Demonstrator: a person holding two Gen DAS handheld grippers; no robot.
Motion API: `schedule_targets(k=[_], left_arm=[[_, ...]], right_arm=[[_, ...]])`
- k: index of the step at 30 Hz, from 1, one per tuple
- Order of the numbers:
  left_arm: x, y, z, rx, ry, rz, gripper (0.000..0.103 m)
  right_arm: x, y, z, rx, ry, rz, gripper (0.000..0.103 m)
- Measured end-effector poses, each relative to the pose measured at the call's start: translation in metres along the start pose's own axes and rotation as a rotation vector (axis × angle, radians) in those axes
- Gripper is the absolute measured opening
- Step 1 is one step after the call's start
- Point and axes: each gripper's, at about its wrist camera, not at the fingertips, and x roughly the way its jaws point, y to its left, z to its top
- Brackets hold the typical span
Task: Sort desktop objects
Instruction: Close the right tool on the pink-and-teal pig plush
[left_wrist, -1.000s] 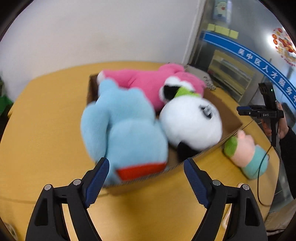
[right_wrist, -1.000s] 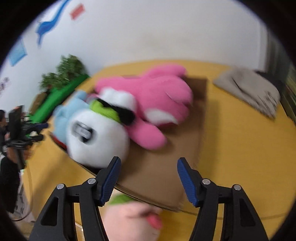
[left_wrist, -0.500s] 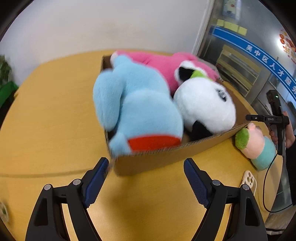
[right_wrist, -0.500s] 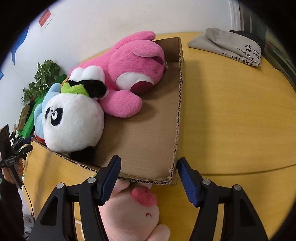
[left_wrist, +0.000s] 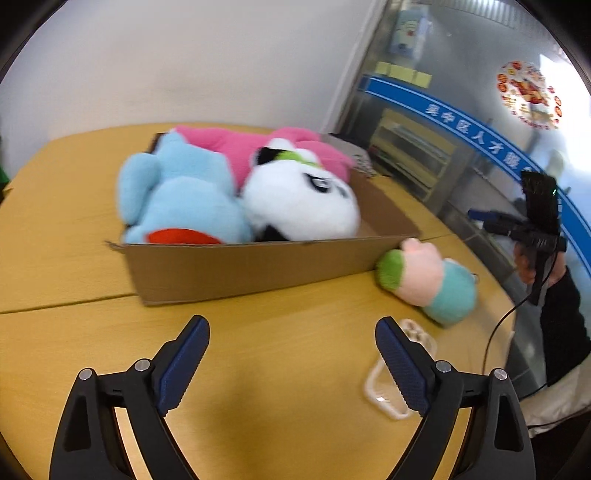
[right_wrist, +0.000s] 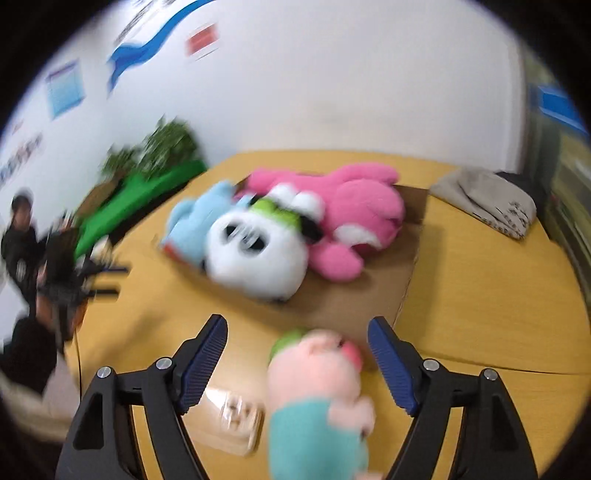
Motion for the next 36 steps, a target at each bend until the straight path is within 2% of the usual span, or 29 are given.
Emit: schedule_targets(k=[4, 7, 8, 11, 16, 22, 26, 29, 36], left_arm=[[0.023, -0.026, -0.004, 0.023, 0.028, -0.028, 0.094], [0.03, -0.039, -0.006, 0.012, 0.03, -0.038, 0.094], [0.032, -0.042, -0.006, 0.012, 0.031, -0.037, 0.094], [0.036, -0.053, -0.008, 0.014, 0.036, -0.039, 0.094], [0.042, -0.064, -0.016, -0.006, 0.047, -0.046, 0.094], [0.045, -0.066, -0.016, -0.014, 0.044, -0.029, 0.094], [0.037, -0.053, -0.007, -0.038, 0.014, 0.007, 0.094], [0.026, -0.036, 0.002, -0.042, -0.006, 0.054, 0.094], [0.015, 0.017, 0.04, -0.039, -0.046, 0.161, 0.094]], right_arm=[[0.025, 0.006, -0.049, -0.037, 0.183, -0.077, 0.079], [0.051, -0.001, -0.074, 0.0, 0.264, -0.132, 0.08], [0.055, 0.001, -0.076, 0.002, 0.264, -0.135, 0.082], [0.062, 0.006, -0.075, 0.014, 0.253, -0.147, 0.08], [0.059, 0.008, -0.079, 0.074, 0.207, -0.143, 0.07], [0.049, 0.032, -0.092, 0.172, 0.168, -0.053, 0.07], [0.05, 0.047, -0.093, 0.204, 0.155, -0.024, 0.077], [0.044, 0.045, -0.088, 0.208, 0.139, -0.021, 0.078], [0.013, 0.017, -0.045, 0.213, 0.008, -0.018, 0.078]])
